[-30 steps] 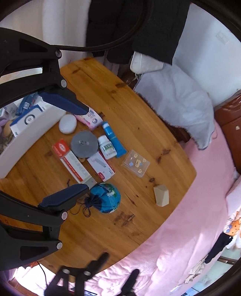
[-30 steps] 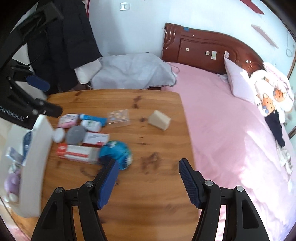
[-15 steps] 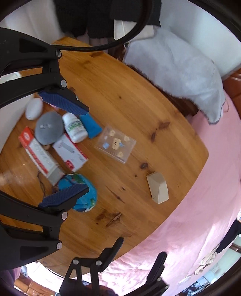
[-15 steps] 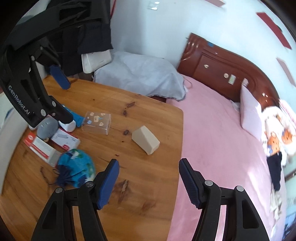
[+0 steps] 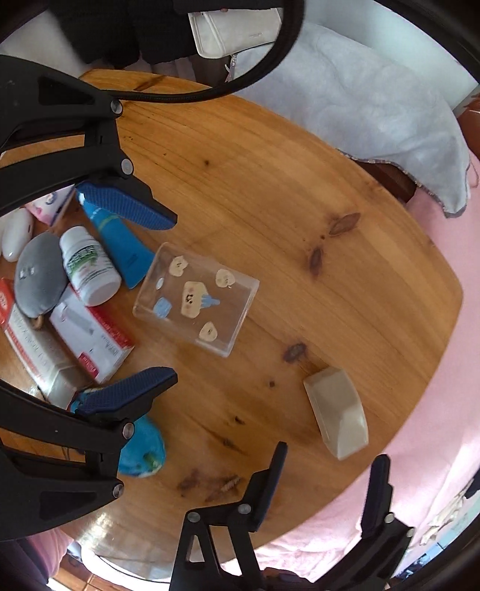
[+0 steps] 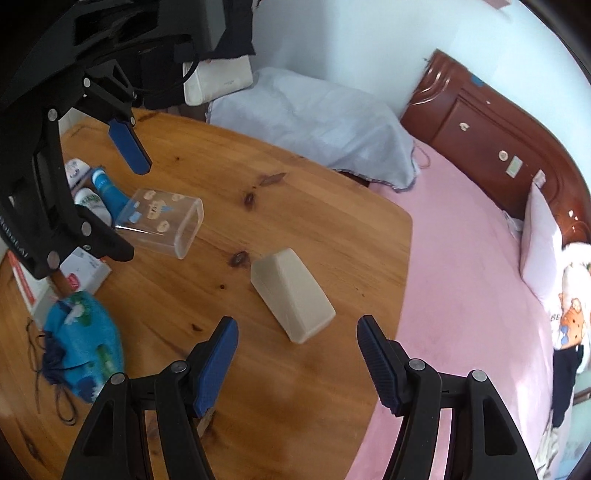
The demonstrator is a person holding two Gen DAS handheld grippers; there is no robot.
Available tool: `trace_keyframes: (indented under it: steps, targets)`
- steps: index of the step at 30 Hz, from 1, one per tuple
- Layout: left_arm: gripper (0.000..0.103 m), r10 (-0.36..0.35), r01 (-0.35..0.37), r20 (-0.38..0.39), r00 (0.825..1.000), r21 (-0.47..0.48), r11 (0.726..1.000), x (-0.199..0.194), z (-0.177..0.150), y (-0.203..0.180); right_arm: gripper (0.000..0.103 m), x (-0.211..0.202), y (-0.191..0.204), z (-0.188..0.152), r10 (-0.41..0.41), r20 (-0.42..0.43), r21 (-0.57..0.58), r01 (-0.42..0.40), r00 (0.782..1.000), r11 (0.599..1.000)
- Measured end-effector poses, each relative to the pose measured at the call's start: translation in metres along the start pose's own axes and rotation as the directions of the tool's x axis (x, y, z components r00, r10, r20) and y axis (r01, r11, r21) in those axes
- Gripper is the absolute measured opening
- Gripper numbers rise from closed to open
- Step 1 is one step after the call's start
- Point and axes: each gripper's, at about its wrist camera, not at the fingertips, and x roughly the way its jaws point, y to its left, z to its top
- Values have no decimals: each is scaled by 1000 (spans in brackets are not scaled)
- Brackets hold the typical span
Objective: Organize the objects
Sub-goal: 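Move both tools back toward the clear box and beige block, then grasp the clear box with the left tool while the right tool grasps the beige block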
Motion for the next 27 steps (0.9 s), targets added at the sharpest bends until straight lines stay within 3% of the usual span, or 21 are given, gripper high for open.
trace_keyframes:
  steps: [13,15,17,20,27]
  targets:
    - [77,-22,23,-25,999,36,999,16,17,-4,68,27,3,13,79,-31,-79,-81,996,994]
    - [67,-35,36,-28,999,37,999,16,18,-5,63,29,-1,15,118,-37,-59,-121,992,991]
    - [59,-47,49,-27,999,42,998,16,18,-6,48,30,-4,15,168,-43,-35,-169,985,985]
    - [56,-40,40,-10,999,51,998,13,19,-9,26,29,-6,15,203,-50,-7,-204,978,979]
    - [54,-50,50,18,999,34,998,5,17,-17,26,24,-3,10,192,-48,44,-190,980,981]
